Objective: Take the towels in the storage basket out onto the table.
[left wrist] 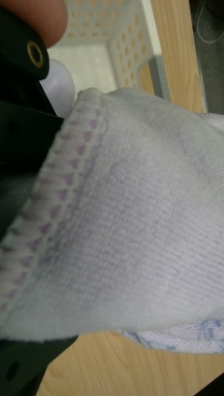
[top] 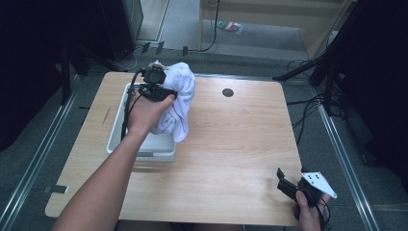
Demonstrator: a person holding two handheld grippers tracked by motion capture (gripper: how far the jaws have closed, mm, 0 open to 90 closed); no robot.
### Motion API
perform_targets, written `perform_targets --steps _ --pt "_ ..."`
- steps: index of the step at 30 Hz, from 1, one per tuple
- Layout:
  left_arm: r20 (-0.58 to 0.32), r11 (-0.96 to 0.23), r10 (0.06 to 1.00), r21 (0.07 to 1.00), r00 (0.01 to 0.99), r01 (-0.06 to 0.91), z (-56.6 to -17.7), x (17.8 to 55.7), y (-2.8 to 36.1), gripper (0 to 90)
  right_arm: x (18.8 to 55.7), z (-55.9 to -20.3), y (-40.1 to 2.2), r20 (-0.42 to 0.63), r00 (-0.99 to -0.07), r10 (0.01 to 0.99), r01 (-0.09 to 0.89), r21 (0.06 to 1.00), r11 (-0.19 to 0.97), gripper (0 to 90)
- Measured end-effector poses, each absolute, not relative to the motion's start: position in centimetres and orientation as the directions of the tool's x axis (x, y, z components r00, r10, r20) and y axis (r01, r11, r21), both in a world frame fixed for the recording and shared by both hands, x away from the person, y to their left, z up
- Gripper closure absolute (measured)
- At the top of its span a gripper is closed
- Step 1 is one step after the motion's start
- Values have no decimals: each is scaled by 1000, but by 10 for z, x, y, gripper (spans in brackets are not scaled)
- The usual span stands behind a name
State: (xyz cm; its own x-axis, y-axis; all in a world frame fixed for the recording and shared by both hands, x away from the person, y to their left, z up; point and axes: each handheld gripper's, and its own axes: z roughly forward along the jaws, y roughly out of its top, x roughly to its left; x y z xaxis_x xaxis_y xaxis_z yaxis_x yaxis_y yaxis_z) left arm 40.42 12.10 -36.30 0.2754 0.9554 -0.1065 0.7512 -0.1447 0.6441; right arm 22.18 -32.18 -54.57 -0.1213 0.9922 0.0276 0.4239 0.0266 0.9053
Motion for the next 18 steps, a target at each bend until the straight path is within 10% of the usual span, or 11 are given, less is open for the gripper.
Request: perform_targets --steps 18 --pt "-140 -220 915 611 377 761 -391 409 38 562 221 -546 -323 36 -129 991 422 906 22 123"
